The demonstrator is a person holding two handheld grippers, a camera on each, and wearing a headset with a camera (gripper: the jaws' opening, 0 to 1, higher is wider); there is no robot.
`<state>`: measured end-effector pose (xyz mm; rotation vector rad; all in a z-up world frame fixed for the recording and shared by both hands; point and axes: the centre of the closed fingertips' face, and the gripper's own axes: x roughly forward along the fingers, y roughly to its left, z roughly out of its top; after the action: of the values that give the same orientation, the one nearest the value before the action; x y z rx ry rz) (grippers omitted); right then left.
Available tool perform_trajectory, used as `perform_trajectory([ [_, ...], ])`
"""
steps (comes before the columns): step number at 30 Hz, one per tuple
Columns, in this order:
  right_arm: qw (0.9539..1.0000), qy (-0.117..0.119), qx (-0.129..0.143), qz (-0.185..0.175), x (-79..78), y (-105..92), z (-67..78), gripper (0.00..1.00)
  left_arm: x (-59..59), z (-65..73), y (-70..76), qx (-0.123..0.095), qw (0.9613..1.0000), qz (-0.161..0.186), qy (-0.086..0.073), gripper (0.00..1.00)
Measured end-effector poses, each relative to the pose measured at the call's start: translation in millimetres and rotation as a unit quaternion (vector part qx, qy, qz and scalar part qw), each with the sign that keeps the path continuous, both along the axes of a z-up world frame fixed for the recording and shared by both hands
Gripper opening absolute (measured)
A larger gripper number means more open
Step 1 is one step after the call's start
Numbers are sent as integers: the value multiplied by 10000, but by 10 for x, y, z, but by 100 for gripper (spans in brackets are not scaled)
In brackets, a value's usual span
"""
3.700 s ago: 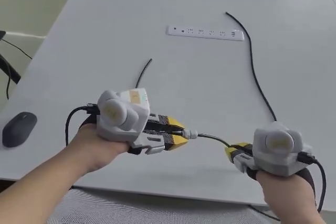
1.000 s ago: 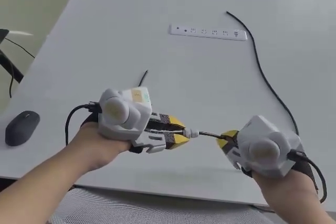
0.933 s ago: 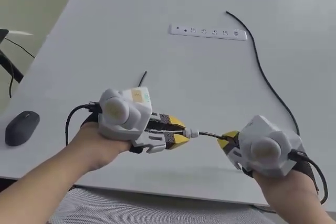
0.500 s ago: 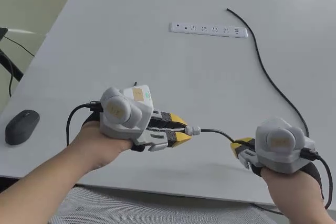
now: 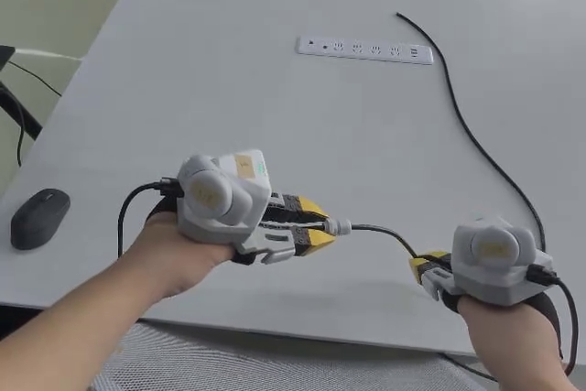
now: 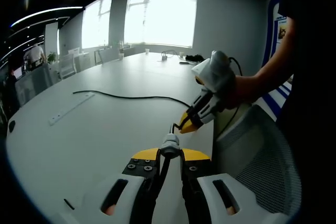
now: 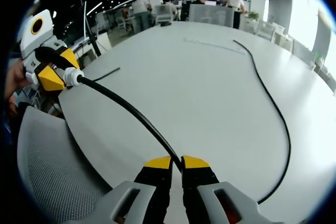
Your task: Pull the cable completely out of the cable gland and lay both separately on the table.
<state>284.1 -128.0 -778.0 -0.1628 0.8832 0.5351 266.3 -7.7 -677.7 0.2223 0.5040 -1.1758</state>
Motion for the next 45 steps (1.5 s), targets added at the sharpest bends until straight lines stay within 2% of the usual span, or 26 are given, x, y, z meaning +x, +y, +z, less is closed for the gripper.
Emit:
perform_trajectory([
  [4,9996,-216,-48,170,6,4,50,2,8,8,24,6,10000,32,-12,15],
  [14,9985,-396,-101,356,-17,26,220,3,28,27,87,19,9999,127,-26,15],
  [15,9988,-423,43,239,-7,33,280,5,34,27,95,13,9999,154,-7,15],
  [17,9984,-517,53,216,3,28,372,10,39,23,103,37,9999,155,-35,15],
  [19,9978,-551,104,344,-18,89,446,15,34,19,102,53,9999,151,-30,15],
  [21,9964,-541,279,585,-76,232,543,19,22,15,93,51,9999,130,-15,15],
  [22,9953,-630,250,684,-78,273,596,20,14,13,87,41,9999,121,4,15],
  [24,9901,-924,109,1053,-71,389,727,21,7,12,78,43,9999,118,3,15],
  [27,9843,-1124,21,1359,-71,542,841,22,-8,11,71,47,9999,94,11,15],
  [30,9732,-1401,-211,1812,-76,740,946,22,-20,2,83,86,10000,51,-9,15],
  [32,9668,-1478,-308,2063,-104,850,962,21,-26,5,92,98,9999,39,-13,15],
  [33,9654,-1474,-360,2119,-116,878,954,20,-27,8,94,97,9999,33,-15,15],
  [36,9577,-1560,-519,2361,-130,965,930,19,-34,16,97,100,9999,15,-27,15],
  [40,9544,-1540,-614,2481,-122,1023,891,16,-58,12,93,128,9999,-28,-25,15],
  [45,9479,-1583,-677,2679,-157,1093,878,12,-93,-13,81,158,9998,-115,25,15],
])
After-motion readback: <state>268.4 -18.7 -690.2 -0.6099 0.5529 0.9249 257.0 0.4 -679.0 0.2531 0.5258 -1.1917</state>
